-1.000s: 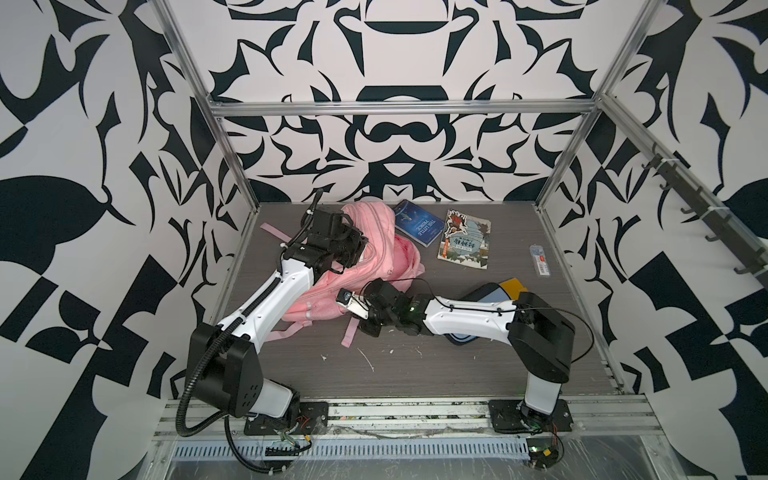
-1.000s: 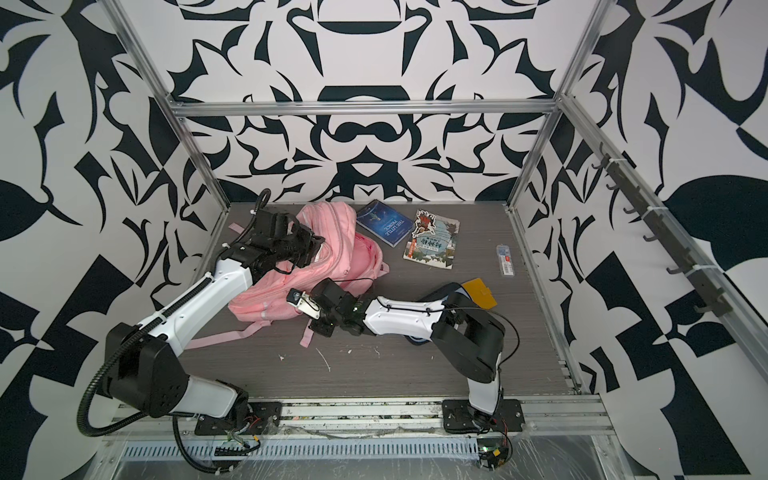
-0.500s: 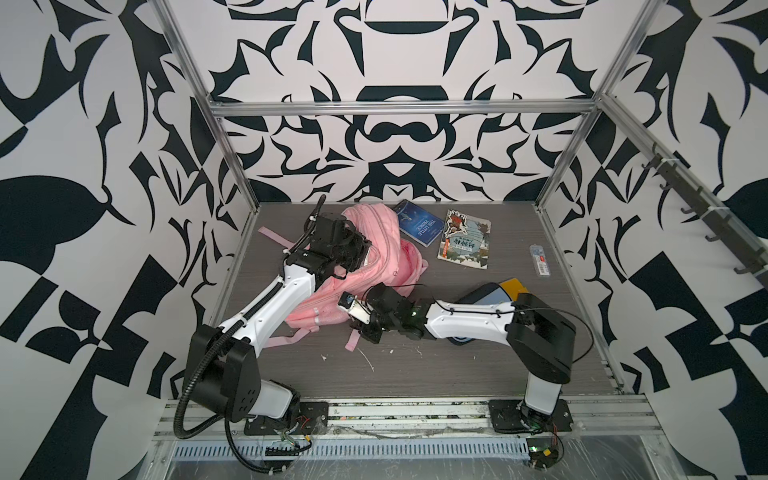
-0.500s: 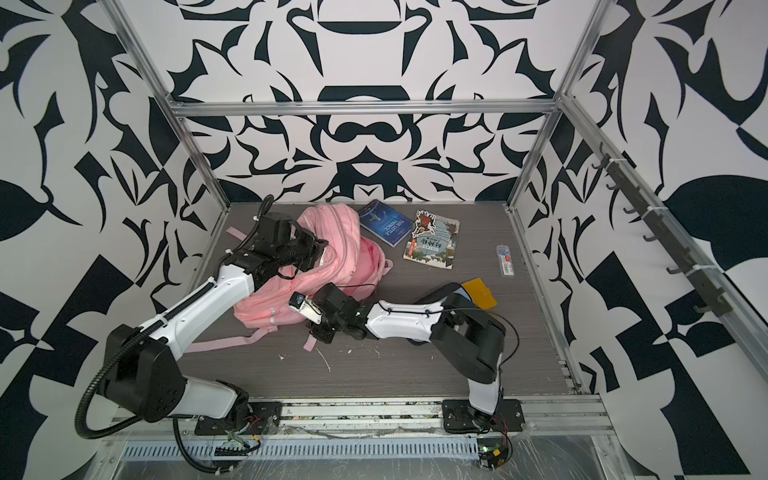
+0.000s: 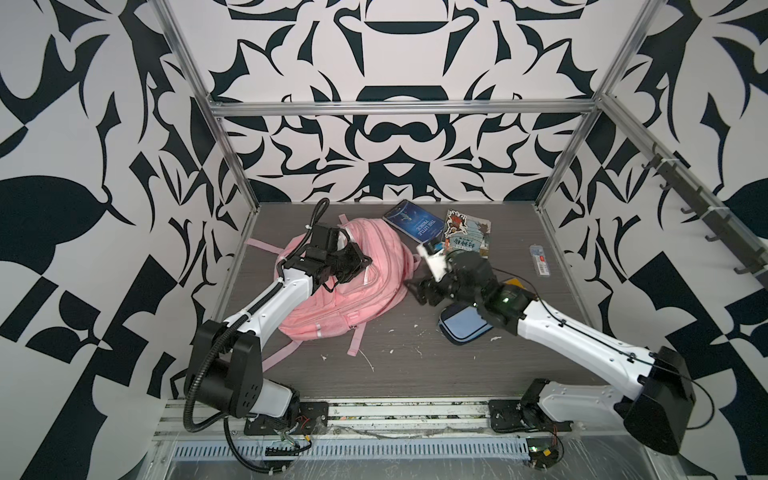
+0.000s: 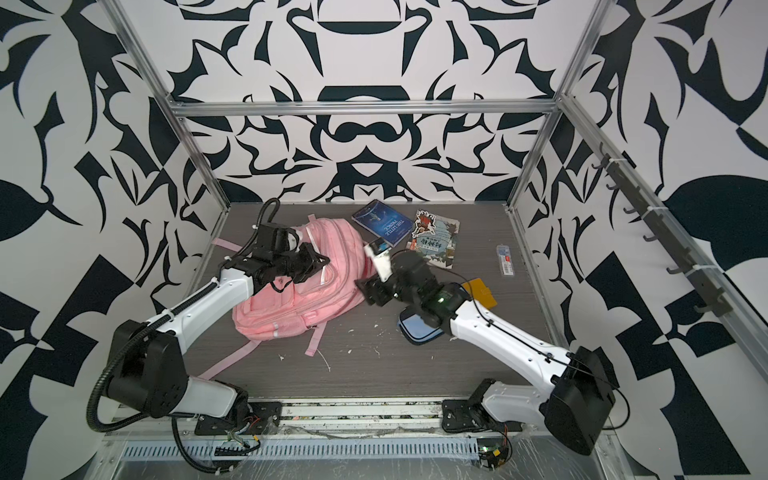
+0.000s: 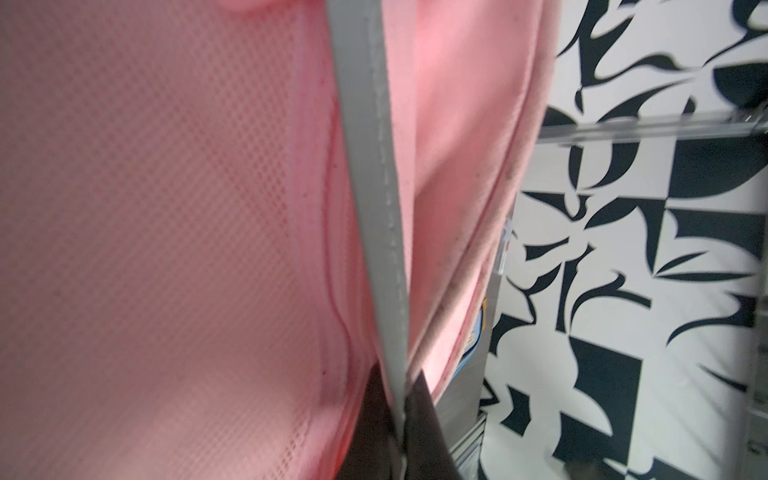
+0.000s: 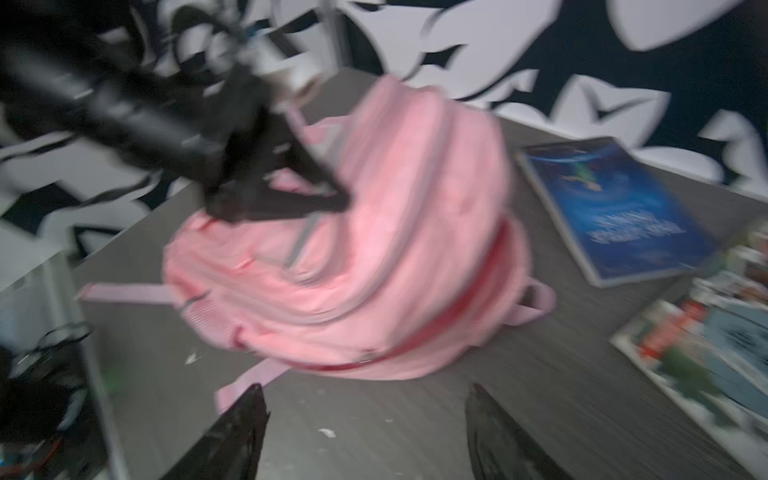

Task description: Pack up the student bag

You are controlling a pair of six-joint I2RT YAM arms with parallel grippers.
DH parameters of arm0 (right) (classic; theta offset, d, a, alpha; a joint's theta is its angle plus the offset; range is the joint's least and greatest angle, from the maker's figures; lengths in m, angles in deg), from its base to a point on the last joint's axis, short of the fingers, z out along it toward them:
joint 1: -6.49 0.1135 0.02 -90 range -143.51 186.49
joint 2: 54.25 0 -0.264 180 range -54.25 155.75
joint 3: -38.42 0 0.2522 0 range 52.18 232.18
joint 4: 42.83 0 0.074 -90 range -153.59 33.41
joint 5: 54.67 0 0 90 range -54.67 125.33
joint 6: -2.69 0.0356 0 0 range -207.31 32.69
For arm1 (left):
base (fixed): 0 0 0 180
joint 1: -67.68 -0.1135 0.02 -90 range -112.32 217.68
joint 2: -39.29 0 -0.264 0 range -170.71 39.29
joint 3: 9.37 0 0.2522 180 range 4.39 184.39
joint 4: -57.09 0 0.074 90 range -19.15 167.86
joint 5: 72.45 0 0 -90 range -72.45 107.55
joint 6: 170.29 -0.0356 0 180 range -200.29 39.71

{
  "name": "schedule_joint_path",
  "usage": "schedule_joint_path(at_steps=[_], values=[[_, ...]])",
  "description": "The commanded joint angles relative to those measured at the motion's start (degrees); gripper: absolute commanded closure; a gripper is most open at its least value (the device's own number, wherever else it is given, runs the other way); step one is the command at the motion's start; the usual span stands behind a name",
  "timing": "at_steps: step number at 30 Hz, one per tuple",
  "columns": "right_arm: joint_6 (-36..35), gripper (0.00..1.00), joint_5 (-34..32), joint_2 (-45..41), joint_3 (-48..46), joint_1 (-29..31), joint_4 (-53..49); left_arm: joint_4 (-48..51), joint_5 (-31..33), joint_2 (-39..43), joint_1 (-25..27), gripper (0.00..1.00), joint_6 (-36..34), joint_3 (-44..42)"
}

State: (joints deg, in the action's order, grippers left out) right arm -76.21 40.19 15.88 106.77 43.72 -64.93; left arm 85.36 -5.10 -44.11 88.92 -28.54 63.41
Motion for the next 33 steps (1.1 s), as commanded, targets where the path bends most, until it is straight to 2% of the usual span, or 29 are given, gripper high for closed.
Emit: schedule_joint_path(at_steps=[1, 3, 8, 13, 15, 18, 19, 20, 22, 25, 30, 33], values=[[5.21, 0.23, -1.19, 2.75, 6.95, -11.26, -12.84, 6.52, -5.46, 0.21, 0.0, 1.0, -13.49, 2.61], [6.8, 0.23, 1.2, 5.7, 10.08, -18.25, -16.71, 9.11, -5.43, 0.93, -0.03, 1.0, -16.64, 2.6], [10.64, 0.24, 10.25, 14.5, 14.22, -32.82, -17.05, 13.28, -4.76, 2.9, 0.28, 1.0, -21.57, 0.51], [12.4, 0.23, 16.94, 27.34, 19.64, -40.52, -16.69, 13.82, -3.43, 3.37, 1.38, 1.0, -23.22, -1.3], [13.28, 0.22, 18.43, 31.45, 20.94, -42.64, -14.91, 15.2, -1.45, 4.07, 1.51, 0.84, -22.7, -0.12], [14.24, 0.22, 20.86, 36.86, 23.88, -44.51, -13.35, 16.12, 5.33, 7.01, 1.94, 0.35, -22.12, 3.01], [14.13, 0.22, 21.14, 38.64, 25.28, -44.85, -13.64, 17.37, 7.5, 7.47, 2.13, 0.23, -22.27, 4.71], [13.89, 0.22, 21.14, 39.97, 26.66, -44.91, -14.0, 18.69, 9.97, 7.36, 2.71, 0.16, -22.91, 6.94], [13.61, 0.22, 21.02, 42.49, 28.89, -45.22, -14.55, 20.96, 13.71, 5.69, 4.65, 0.1, -24.69, 11.5], [13.74, 0.22, 20.88, 45.68, 31.48, -46.05, -14.73, 22.11, 15.93, 0.59, 8.56, 0.09, -26.54, 17.53], [14.14, 0.23, 22.81, 50.15, 34.12, -46.51, -13.89, 16.22, 10.08, -12.3, 13.48, 0.09, -23.55, 26.0], [14.22, 0.24, 23.26, 51.82, 34.7, -46.55, -13.59, 14.02, 6.09, -22.45, 15.18, 0.09, -21.84, 34.26]])
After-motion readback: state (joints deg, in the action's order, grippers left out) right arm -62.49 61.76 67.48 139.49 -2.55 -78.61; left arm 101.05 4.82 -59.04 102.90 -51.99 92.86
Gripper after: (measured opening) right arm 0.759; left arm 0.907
